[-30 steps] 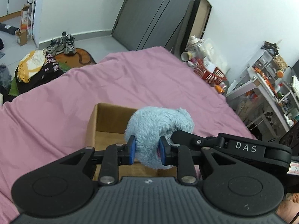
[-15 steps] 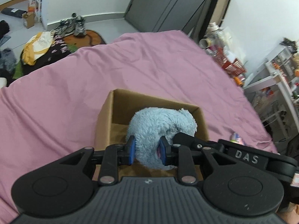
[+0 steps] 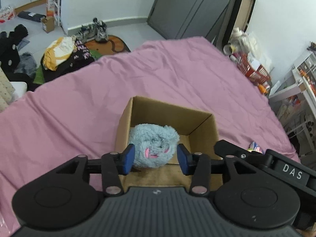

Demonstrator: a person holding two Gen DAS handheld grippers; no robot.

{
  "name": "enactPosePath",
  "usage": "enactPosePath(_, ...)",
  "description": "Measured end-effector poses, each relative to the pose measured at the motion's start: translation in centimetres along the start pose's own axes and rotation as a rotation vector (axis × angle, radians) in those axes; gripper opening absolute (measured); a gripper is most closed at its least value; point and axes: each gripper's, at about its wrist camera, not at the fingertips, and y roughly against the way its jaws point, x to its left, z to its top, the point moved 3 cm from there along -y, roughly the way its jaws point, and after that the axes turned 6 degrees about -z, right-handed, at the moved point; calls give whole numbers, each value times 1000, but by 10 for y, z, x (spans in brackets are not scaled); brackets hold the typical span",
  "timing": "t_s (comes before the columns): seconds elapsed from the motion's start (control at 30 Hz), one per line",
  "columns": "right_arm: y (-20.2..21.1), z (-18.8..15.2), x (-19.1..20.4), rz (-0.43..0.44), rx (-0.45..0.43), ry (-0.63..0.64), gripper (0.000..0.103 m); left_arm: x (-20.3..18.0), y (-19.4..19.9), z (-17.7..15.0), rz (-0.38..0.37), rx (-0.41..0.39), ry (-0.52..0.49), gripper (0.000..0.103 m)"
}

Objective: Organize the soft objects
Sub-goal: 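Lower the plush into the box and open the left tool, then grasp the black bead bag with the left tool while the right tool grasps the black-and-white plush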

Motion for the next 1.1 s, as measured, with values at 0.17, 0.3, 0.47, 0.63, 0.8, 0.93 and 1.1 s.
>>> enactPosePath(0.17, 26, 9, -11, -9, -39, 26, 87, -15, 37, -12, 9, -85, 39, 68)
enactPosePath(0.3, 42, 10, -20, -74, -67, 78, 95, -30, 64, -23, 50, -121, 29, 73)
enactPosePath(0.47, 66, 9, -24, -71, -92, 78, 96, -38, 98, -35, 62, -170, 28, 81)
enactPosePath(0.63, 96, 7, -29, -82, -135, 106, 97, -49, 118, -47, 114, -189, 34, 81)
enactPosePath(0.8, 127, 12, -39, -80, -189, 124, 99, -74, 122, -70, 72, -193, 27, 81)
enactPosePath(0.93, 146, 14, -48, -96, -223, 116, 102, -92, 124, -86, 53, -186, -4, 81)
enactPosePath(1.1, 154, 3, -66, -106, -223, 103, 103, -106, 132, -98, 49, -188, -21, 81)
